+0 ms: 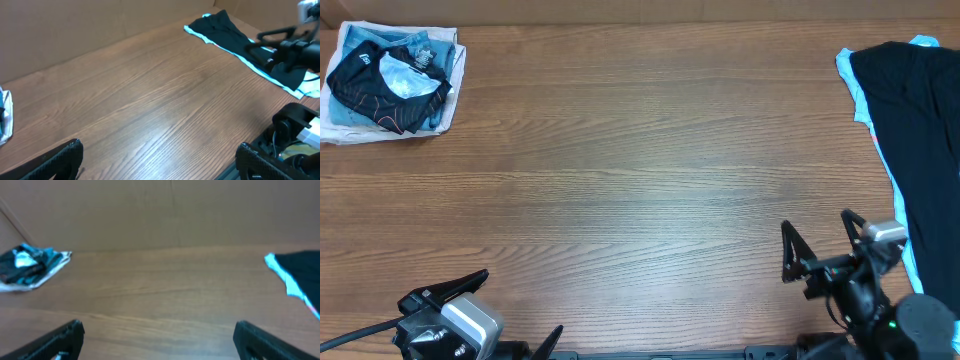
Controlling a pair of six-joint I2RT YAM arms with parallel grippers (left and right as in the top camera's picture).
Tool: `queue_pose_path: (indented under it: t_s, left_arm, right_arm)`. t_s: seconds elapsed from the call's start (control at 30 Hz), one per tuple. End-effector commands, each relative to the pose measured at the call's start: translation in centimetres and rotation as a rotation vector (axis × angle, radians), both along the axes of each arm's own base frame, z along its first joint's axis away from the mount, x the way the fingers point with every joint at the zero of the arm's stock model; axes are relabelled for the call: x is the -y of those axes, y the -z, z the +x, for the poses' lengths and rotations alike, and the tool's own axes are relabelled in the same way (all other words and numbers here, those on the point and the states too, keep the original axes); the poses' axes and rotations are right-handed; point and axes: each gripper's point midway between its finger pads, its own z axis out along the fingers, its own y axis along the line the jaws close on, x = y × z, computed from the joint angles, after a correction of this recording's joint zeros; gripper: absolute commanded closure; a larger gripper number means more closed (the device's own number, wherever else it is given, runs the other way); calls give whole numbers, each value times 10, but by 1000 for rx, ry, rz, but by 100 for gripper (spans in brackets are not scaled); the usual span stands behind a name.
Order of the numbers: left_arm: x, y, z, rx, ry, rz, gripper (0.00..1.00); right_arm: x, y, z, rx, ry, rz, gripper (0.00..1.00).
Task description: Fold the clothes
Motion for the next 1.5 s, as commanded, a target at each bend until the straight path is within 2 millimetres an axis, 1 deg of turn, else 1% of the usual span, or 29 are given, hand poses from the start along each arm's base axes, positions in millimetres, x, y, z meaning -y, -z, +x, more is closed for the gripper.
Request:
queue_pose_path:
  t_s: [0.0, 0.1, 0.2, 0.33, 0.4, 0.57, 0.67, 0.8, 0.93, 1.03, 1.2, 1.33, 1.47]
  left_arm:
    - [1, 0, 2, 6, 18, 15, 0]
    - [1, 0, 2, 6, 18, 15, 0]
    - [1, 0, 2, 6, 18, 15, 0]
    - [1, 0, 2, 6, 18, 15, 0]
    - [1, 0, 2, 6, 18, 16, 0]
    - [1, 0, 2, 6, 18, 15, 0]
    - [1, 0, 2, 6, 18, 15, 0]
    - [1, 0, 2, 6, 18, 15, 0]
    - [1, 0, 2, 6, 18, 15, 0]
    - [1, 0, 2, 6, 18, 15, 0]
    - [1, 0, 2, 6, 18, 15, 0]
    - [1, 0, 2, 6, 18, 15, 0]
    - [1, 0, 2, 6, 18, 15, 0]
  right_arm:
    - [-1, 24, 12, 69, -7, -26, 0]
    - [-1, 39, 23, 132, -7, -24, 0]
    - [-2, 49, 32, 202, -11, -19, 0]
    - [-4, 55, 39, 281, -18, -16, 0]
    - [-4, 55, 41, 306, -17, -5, 0]
    - [-4, 47, 43, 385, -13, -4, 0]
    - [-4, 48, 44, 397, -12, -4, 0]
    - [1, 47, 46, 448, 20, -3, 0]
    - [11, 41, 46, 471, 77, 1, 0]
    - [16, 44, 48, 454, 111, 0, 0]
    - [26, 70, 54, 346, 164, -13, 0]
    - [26, 88, 55, 275, 165, -21, 0]
    - [26, 99, 56, 231, 163, -26, 0]
